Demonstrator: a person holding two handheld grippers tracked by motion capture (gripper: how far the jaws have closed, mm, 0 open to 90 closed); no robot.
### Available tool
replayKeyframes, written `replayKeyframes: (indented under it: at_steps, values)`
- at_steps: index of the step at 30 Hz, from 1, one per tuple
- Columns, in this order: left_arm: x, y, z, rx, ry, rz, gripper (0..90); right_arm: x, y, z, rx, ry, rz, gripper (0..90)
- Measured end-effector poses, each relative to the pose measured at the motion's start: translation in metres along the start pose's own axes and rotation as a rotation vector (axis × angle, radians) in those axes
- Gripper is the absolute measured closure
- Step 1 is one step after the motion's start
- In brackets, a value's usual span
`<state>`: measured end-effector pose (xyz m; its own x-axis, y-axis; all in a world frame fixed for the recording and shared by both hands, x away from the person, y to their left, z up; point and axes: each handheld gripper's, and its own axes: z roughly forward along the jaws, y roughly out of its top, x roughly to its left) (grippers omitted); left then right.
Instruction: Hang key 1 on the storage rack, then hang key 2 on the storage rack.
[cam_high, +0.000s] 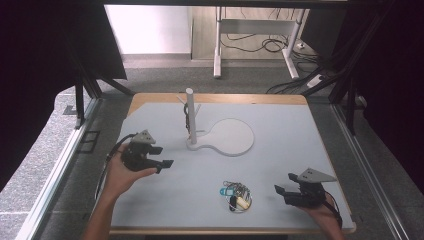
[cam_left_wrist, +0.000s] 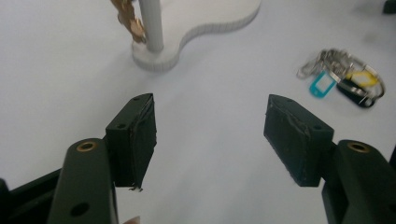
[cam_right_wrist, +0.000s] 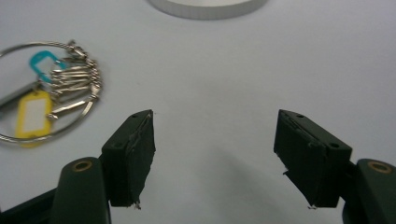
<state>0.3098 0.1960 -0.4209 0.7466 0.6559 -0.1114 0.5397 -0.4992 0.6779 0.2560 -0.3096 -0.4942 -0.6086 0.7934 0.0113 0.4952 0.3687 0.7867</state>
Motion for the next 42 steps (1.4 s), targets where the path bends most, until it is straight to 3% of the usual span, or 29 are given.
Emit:
replayKeyframes:
  at_steps: [6, 9, 12, 15, 21, 25, 30, 42]
  values:
    - [-0.004, -0.019, 0.004, 0.008, 0.012, 0.006, 34.8, 0.010, 0.010, 0.008, 0.016, 0.035, -0.014, 31.1]
    - [-0.007, -0.024, 0.005, -0.008, -0.016, 0.002, 35.2, 0.014, 0.013, 0.013, 0.035, 0.035, -0.022, 32.4]
    - [-0.008, -0.030, 0.007, -0.008, -0.017, -0.001, 35.2, 0.018, 0.020, 0.016, 0.062, 0.039, -0.037, 34.6]
    - [-0.009, -0.033, 0.010, 0.034, 0.008, 0.034, 35.3, 0.021, 0.029, 0.015, 0.079, 0.043, -0.057, 36.4]
    - [-0.012, -0.039, 0.016, 0.015, -0.033, 0.018, 35.2, 0.031, 0.054, 0.013, 0.147, 0.066, -0.066, 40.2]
    - [-0.011, -0.045, 0.015, 0.039, -0.014, 0.018, 35.0, 0.039, 0.071, 0.011, 0.208, 0.115, -0.075, 41.9]
    - [-0.011, -0.047, 0.009, 0.027, -0.006, 0.020, 34.7, 0.047, 0.084, 0.011, 0.250, 0.171, -0.073, 44.0]
    - [-0.016, -0.051, 0.013, 0.062, 0.008, 0.057, 34.3, 0.077, 0.092, 0.030, 0.402, 0.279, -0.149, 51.2]
